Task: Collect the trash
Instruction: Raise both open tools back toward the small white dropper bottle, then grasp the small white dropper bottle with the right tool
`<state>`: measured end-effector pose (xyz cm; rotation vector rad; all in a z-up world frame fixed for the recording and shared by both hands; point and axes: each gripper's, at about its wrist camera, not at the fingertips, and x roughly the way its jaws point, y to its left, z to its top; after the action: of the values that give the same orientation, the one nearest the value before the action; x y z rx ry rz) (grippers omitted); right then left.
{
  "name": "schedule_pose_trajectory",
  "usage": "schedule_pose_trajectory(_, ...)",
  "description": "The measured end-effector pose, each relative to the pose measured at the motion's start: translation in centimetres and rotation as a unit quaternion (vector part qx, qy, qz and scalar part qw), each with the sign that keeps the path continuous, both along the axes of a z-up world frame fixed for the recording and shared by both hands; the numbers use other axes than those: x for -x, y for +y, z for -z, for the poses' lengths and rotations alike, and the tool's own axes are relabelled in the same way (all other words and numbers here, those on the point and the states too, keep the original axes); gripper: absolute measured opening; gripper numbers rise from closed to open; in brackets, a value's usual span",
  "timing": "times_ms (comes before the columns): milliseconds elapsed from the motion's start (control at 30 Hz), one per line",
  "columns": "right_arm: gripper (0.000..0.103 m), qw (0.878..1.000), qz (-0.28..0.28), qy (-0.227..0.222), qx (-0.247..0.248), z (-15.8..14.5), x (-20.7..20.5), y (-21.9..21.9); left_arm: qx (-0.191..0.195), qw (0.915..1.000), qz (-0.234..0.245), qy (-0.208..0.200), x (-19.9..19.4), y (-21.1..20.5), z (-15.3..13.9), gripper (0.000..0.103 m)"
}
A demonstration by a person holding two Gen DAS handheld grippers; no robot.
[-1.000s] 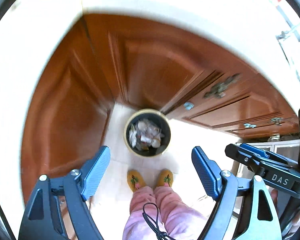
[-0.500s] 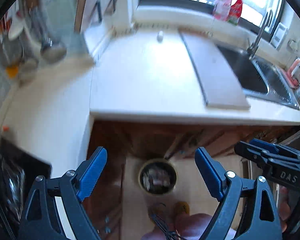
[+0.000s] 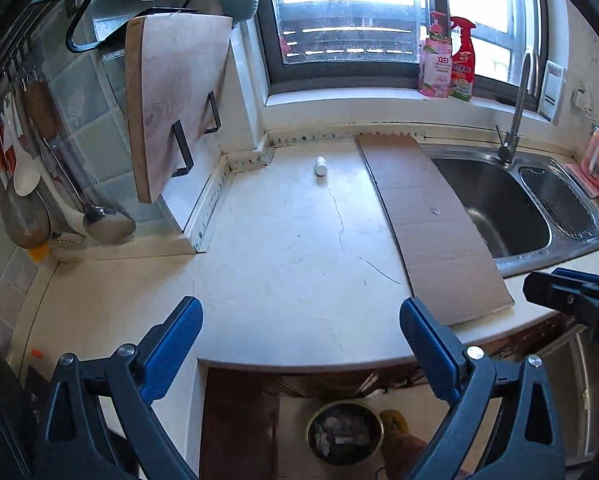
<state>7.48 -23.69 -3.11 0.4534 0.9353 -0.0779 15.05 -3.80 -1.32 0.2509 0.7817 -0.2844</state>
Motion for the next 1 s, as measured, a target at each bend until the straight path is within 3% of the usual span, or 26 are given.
schedule_pose_trajectory(133,0.060,1.000,-0.019,-0.008,-0.013,-0.2,-5.1,-2.0,0.000,0.9992,-0.036,-0.019,-4.0,-0.2,0.1,0.098)
schedule_pose_trajectory(367,0.060,0.998,-0.051,0.003,-0.038,0.9,-17.9,-5.6,-0.016,0.9945,-0.096,-0.037,-13.5,-0.5,-0.1,0.098)
schedule_pose_trajectory(533,0.060,0.995,-0.048,0.028,-0.080,4.3,-27.8,-8.1,-0.023,0.9900,-0.135,-0.033,-18.6,-2.0,2.0,0.098)
schedule_pose_trajectory(700,0.060,0.991,-0.055,0.073,-0.099,9.5,-36.8,-8.1,-0.051,0.9844,-0.166,-0.029,-22.0,-2.7,5.2,0.097)
schedule_pose_trajectory(933,0.060,0.988,-0.082,0.119,-0.057,14.3,-43.2,-5.3,-0.036,0.9724,-0.230,0.010,-25.9,-0.5,8.1,0.078)
schedule_pose_trajectory(1000,0.060,0.988,-0.086,0.121,-0.044,14.9,-44.0,-4.8,-0.034,0.9698,-0.241,0.014,-25.7,-0.1,8.5,0.077)
